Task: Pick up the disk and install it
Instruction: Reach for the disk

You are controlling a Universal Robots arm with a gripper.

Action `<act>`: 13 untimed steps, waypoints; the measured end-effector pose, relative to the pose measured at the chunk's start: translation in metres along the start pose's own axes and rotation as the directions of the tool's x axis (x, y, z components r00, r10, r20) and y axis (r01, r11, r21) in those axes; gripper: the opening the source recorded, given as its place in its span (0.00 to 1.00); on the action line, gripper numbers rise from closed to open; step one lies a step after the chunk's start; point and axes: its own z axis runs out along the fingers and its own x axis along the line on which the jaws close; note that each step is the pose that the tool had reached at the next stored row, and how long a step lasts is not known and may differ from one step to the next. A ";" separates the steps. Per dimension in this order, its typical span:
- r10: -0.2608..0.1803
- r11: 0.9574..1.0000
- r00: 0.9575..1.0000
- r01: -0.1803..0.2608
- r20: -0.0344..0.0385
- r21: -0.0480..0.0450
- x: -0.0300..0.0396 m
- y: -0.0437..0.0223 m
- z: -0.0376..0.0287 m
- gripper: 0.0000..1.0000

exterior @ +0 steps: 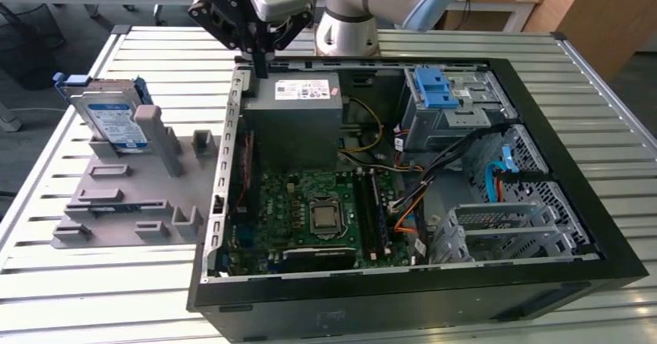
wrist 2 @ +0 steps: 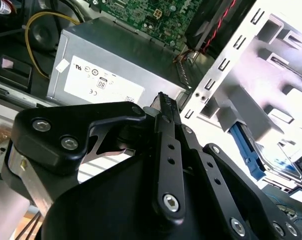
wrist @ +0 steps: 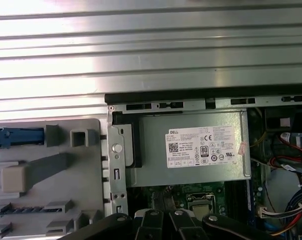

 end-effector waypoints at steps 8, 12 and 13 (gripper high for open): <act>0.000 1.000 1.000 0.000 0.000 0.000 0.0023 0.0009 0.0003 0.11; 0.000 1.000 1.000 0.000 0.000 0.000 0.0029 0.0010 0.0003 0.11; 0.000 1.000 1.000 0.000 0.000 0.000 0.0035 0.0009 0.0003 0.11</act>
